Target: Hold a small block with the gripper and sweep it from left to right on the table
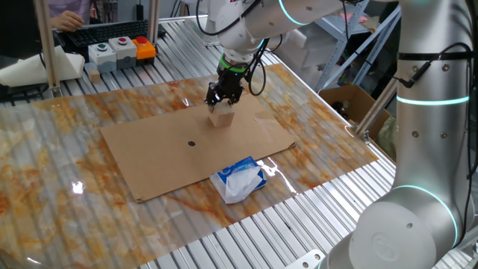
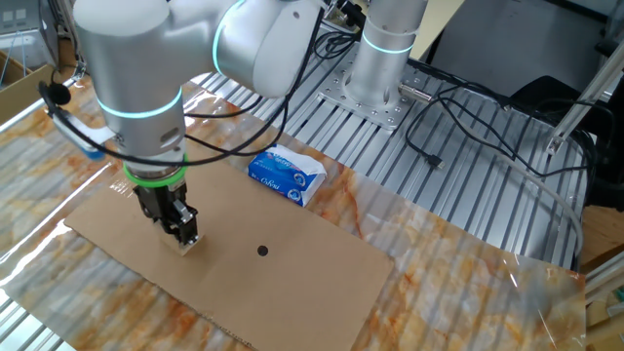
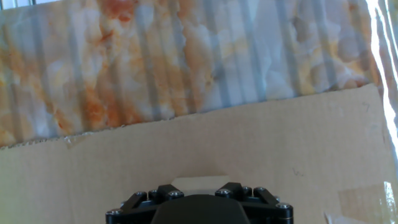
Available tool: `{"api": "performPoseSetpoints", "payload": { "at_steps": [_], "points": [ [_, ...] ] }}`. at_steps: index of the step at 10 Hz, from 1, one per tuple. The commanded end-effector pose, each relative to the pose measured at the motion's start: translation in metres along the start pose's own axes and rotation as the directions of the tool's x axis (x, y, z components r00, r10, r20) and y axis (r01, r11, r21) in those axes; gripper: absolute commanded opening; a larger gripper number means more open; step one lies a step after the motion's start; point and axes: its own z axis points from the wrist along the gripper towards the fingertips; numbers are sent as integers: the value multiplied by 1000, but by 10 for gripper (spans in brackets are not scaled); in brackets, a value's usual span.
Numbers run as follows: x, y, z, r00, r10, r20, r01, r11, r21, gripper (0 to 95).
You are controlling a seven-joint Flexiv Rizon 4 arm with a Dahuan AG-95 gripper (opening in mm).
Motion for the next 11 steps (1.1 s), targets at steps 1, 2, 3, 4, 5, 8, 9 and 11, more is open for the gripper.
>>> {"api": "performPoseSetpoints", "payload": {
  "at_steps": [1, 2, 3, 4, 5, 8, 9, 11],
  "points": [
    [2, 1, 2, 1000, 8, 1, -8, 1000, 2, 380],
    [2, 2, 2, 1000, 1, -2, -1, 1000, 1, 190],
    [2, 2, 2, 1000, -2, -3, 2, 1000, 2, 0],
    [2, 2, 2, 1000, -9, -3, 9, 1000, 3, 0],
    [2, 2, 2, 1000, -12, -3, 12, 1000, 3, 0],
    [3, 3, 3, 1000, -15, -5, 15, 1000, 3, 0],
    [3, 3, 3, 1000, -20, -5, 20, 1000, 3, 0],
    [3, 4, 3, 1000, -27, -5, 27, 1000, 4, 0]
  ]
}}
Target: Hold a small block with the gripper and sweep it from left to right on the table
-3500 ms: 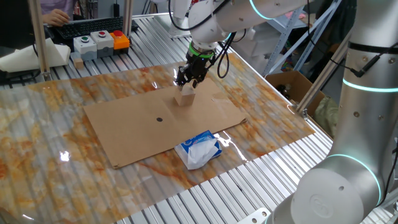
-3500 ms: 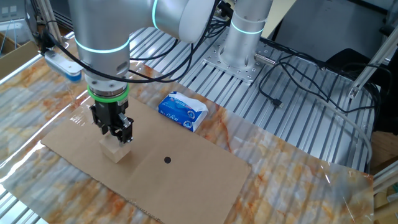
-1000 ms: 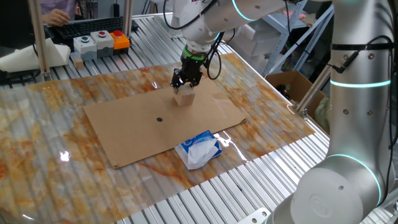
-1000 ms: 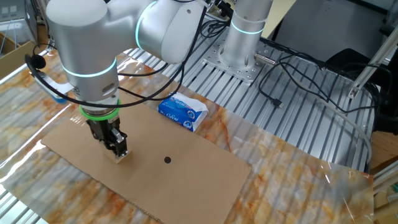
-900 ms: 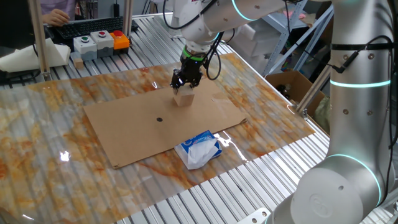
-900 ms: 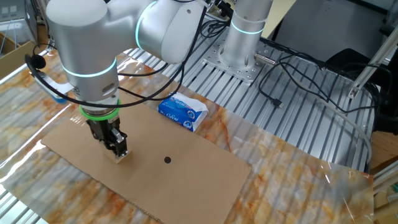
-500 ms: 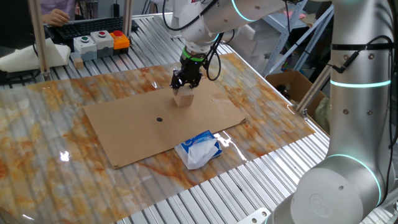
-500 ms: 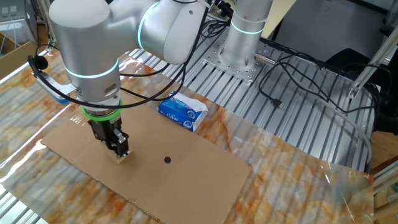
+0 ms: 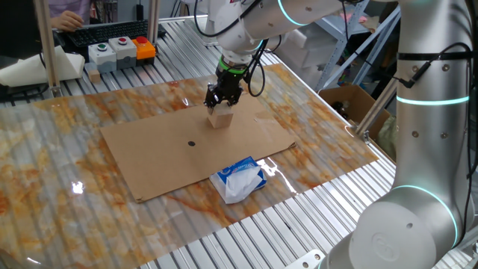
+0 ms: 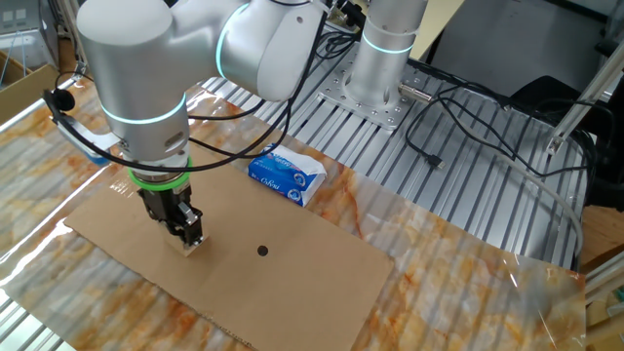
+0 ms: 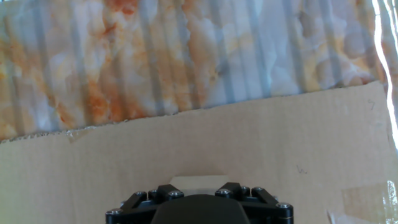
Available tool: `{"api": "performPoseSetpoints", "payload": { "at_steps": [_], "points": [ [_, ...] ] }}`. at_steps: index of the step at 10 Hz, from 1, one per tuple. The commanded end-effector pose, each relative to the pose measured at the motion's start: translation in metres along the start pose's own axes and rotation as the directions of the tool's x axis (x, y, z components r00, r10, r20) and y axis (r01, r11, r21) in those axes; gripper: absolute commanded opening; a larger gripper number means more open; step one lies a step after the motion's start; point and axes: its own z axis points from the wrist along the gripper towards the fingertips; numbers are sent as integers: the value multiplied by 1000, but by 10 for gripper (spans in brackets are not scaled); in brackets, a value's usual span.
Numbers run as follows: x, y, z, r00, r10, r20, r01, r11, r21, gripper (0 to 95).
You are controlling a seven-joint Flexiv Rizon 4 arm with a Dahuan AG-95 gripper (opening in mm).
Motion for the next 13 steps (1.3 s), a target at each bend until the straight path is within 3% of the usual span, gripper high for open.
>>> {"api": "performPoseSetpoints", "payload": {
  "at_steps": [1, 13],
  "points": [
    [0, 2, 1, 1000, -7, 0, 7, 1000, 1, 0],
    [8, 29, 2, 1000, 29, 2, -29, 999, 14, 0]
  ]
}}
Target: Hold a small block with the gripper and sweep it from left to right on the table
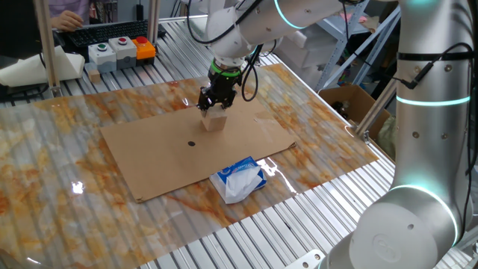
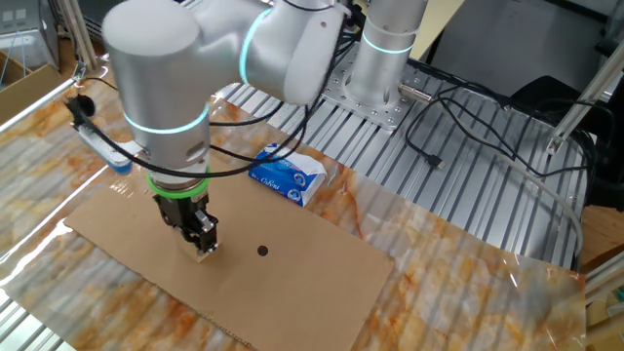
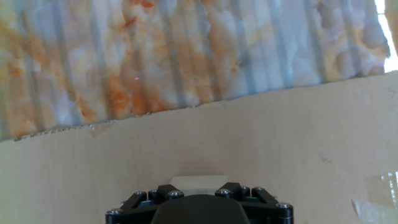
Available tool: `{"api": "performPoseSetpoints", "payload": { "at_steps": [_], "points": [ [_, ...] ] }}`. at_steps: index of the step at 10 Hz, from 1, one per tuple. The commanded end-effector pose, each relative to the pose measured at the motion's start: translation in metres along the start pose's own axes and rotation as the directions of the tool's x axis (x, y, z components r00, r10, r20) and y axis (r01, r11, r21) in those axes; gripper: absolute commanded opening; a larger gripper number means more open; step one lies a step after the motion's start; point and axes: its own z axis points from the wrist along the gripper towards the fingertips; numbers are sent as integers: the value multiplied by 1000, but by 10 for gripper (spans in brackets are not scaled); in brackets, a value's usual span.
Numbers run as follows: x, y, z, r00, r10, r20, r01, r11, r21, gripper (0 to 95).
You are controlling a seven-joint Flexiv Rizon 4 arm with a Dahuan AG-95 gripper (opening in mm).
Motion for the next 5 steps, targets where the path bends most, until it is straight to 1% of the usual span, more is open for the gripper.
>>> {"api": "performPoseSetpoints", "payload": {
  "at_steps": [1, 3, 4, 5],
  "points": [
    [0, 3, 0, 1000, 8, -15, -8, 1000, -13, 0],
    [2, 6, 2, 1000, 10, -18, -10, 1000, -15, 0],
    [4, 9, 3, 1000, 0, -16, 0, 1000, -2, 0],
    [4, 10, 2, 1000, 2, -19, -2, 1000, -1, 0]
  ]
}}
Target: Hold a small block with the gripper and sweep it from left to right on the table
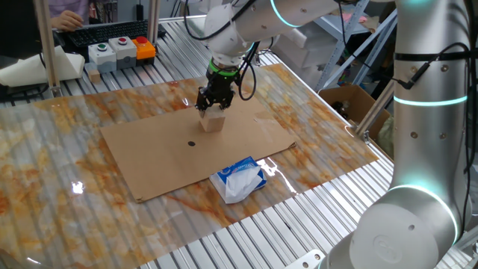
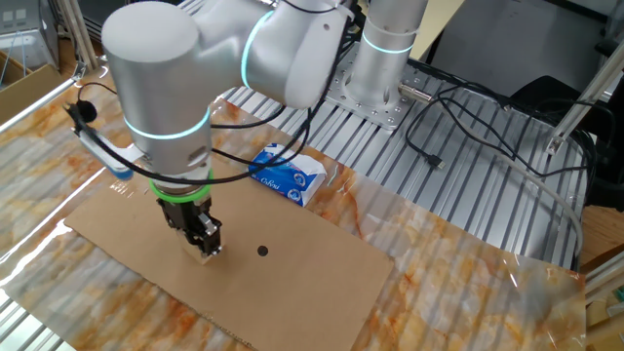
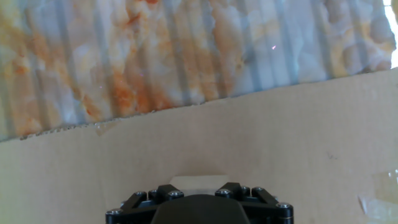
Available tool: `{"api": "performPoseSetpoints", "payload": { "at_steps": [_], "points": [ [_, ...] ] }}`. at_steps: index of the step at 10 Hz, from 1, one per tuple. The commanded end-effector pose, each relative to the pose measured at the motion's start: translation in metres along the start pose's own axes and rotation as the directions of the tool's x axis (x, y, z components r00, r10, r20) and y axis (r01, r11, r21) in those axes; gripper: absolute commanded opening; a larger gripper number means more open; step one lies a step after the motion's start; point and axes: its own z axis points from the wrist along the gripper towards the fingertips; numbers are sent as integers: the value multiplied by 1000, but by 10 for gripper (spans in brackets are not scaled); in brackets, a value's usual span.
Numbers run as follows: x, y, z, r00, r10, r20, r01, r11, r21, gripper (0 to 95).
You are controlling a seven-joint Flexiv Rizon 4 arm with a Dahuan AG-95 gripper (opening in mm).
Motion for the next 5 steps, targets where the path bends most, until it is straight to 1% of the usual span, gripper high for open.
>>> {"api": "performPoseSetpoints", "payload": {
  "at_steps": [1, 3, 5],
  "points": [
    [4, 6, -1, 1000, 0, -4, 0, 1000, 4, 0],
    [6, 16, -4, 1000, 6, -10, -6, 1000, -1, 0],
    [12, 26, 1, 999, 41, -4, -41, 999, 0, 0]
  ]
}}
